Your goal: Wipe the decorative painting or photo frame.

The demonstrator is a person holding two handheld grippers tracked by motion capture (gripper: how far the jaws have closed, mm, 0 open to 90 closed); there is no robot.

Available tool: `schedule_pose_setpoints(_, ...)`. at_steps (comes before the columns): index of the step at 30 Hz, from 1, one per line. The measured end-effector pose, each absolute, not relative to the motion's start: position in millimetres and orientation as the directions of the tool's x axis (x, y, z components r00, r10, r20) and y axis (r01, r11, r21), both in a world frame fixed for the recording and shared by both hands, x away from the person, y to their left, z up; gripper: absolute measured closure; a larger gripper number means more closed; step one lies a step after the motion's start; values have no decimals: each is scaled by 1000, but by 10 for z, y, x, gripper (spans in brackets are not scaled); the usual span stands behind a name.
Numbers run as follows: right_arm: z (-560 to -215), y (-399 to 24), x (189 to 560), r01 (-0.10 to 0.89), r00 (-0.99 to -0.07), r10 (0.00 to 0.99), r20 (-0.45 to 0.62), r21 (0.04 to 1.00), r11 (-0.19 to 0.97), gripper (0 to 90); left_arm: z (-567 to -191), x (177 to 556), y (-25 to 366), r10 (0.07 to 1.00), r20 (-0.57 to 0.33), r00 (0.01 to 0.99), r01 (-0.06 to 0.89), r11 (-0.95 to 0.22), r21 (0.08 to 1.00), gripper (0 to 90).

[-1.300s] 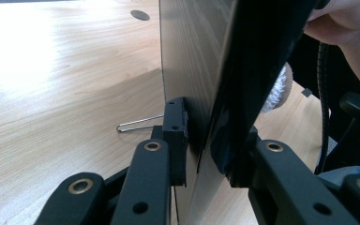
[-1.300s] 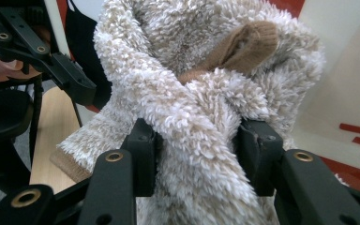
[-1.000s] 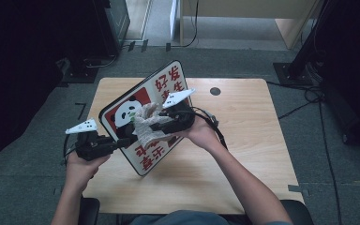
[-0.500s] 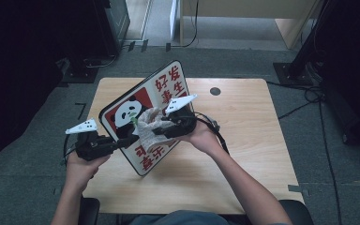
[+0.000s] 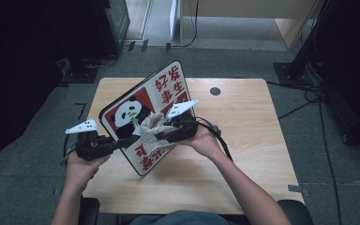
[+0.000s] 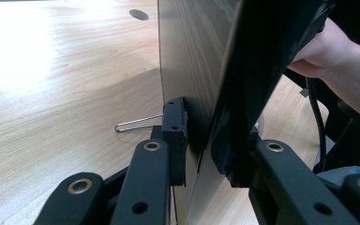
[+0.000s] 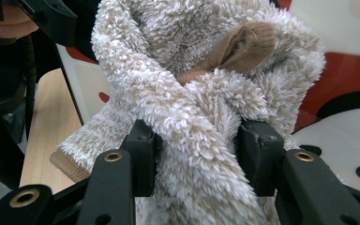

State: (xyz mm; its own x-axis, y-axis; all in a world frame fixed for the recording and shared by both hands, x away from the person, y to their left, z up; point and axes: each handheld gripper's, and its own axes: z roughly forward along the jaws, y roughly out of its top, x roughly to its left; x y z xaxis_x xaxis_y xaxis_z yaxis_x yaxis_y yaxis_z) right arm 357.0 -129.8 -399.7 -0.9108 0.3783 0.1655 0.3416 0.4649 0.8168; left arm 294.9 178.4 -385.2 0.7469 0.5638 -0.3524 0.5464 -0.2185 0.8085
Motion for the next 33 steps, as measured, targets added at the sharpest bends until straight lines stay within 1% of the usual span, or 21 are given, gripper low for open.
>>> schedule_pose_setpoints(8, -4139, -1326, 3533, 351, -905, 387, 175, 821, 450, 551, -3852, 2950, 1785, 562, -355, 747, 548, -218, 808, 748)
schedule_pose_setpoints(19, -4308, -1355, 3494, 369, -900, 394, 185, 805, 465, 551, -3852, 2949, 1784, 562, -354, 748, 547, -218, 808, 747)
schedule_pose_setpoints(28, -4496, -1383, 3449, 402, -888, 408, 210, 786, 470, 551, -3852, 2949, 1783, 562, -354, 747, 547, -218, 808, 747)
schedule_pose_setpoints(33, -4575, -1394, 3435, 403, -888, 411, 205, 776, 484, 551, -3851, 2948, 1783, 562, -354, 748, 547, -218, 808, 747)
